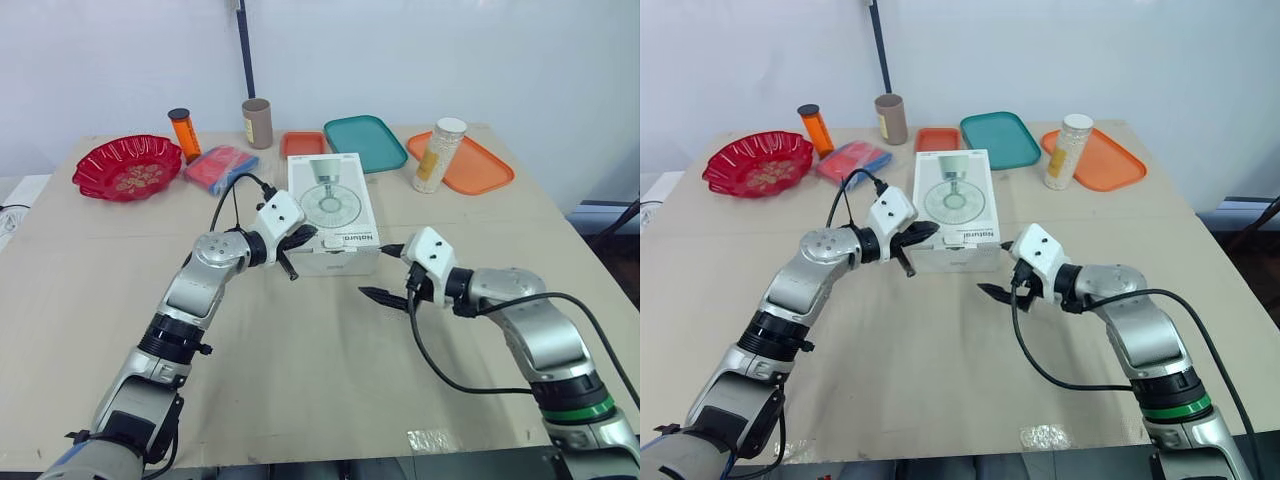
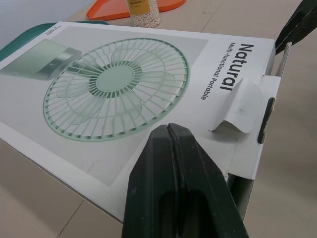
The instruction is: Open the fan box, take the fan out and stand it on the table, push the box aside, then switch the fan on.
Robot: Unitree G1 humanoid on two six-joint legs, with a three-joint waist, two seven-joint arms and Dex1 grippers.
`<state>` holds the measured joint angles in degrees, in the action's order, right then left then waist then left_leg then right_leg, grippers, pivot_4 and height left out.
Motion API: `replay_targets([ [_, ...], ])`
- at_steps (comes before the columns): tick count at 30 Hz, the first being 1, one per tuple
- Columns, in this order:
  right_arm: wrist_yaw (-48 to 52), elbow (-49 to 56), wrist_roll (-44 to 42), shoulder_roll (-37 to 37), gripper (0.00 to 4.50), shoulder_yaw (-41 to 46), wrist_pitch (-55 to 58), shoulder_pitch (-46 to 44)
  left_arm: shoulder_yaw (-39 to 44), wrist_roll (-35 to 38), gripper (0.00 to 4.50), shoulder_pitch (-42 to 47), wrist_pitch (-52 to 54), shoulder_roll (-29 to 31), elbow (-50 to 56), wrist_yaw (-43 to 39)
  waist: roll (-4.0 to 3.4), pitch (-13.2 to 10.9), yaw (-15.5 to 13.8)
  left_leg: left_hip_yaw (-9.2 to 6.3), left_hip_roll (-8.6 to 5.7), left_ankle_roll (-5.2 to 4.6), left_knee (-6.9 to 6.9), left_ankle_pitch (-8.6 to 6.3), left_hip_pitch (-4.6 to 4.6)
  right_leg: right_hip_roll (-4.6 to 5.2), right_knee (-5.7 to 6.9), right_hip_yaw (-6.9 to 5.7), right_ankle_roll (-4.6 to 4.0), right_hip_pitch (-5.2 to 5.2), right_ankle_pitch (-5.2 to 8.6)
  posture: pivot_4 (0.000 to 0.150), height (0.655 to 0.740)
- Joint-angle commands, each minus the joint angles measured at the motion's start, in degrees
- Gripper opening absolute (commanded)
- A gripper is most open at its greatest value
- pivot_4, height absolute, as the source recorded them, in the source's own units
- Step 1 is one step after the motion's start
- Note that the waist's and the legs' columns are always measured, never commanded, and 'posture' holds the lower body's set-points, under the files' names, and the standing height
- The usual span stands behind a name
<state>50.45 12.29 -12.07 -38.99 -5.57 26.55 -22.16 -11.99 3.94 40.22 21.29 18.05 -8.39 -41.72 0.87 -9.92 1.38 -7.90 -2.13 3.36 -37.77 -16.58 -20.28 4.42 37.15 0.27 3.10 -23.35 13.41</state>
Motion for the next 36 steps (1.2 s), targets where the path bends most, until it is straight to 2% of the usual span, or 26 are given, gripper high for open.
replay_targets([
  [1, 0.74, 3.9, -1.1, -1.08, 4.5, 1.7, -0.85, -0.04, -0.75, -0.25, 0.05, -0.9, 0.58, -0.16, -0.51, -0.26, 0.0, 0.0, -0.01, 0.0, 0.0, 0.0, 0.0, 0.0, 0.0, 0.0, 0.0, 0.0, 0.0, 0.0, 0.0, 0.15, 0.74],
  [12, 1.74, 7.46, -3.3, -3.24, 4.5, 4.12, 1.36, 0.34, -0.81, -0.25, 0.05, -0.68, 0.03, -0.85, -1.15, -0.25, 0.0, 0.0, -0.03, 0.0, 0.0, 0.0, 0.0, 0.0, 0.0, 0.0, -0.01, 0.0, 0.0, 0.0, 0.0, 0.15, 0.74],
  [26, 1.38, 4.83, -0.7, -1.64, 4.5, -0.63, -0.81, 0.45, -0.53, -0.37, 0.05, -1.01, 0.01, -1.17, -0.88, 0.06, 0.01, 0.0, -0.05, -0.01, -0.01, 0.0, -0.01, 0.0, -0.01, 0.02, -0.01, -0.02, 0.01, 0.02, 0.0, 0.15, 0.74],
  [36, 4.57, 7.69, -2.36, -4.03, 4.5, -0.91, 0.19, 3.23, -0.35, -0.43, 0.05, -1.27, 0.14, -1.24, -0.64, 0.58, 0.01, 0.0, -0.05, -0.01, -0.01, 0.0, -0.01, 0.0, -0.01, 0.02, -0.02, -0.01, 0.01, 0.02, 0.0, 0.15, 0.74],
])
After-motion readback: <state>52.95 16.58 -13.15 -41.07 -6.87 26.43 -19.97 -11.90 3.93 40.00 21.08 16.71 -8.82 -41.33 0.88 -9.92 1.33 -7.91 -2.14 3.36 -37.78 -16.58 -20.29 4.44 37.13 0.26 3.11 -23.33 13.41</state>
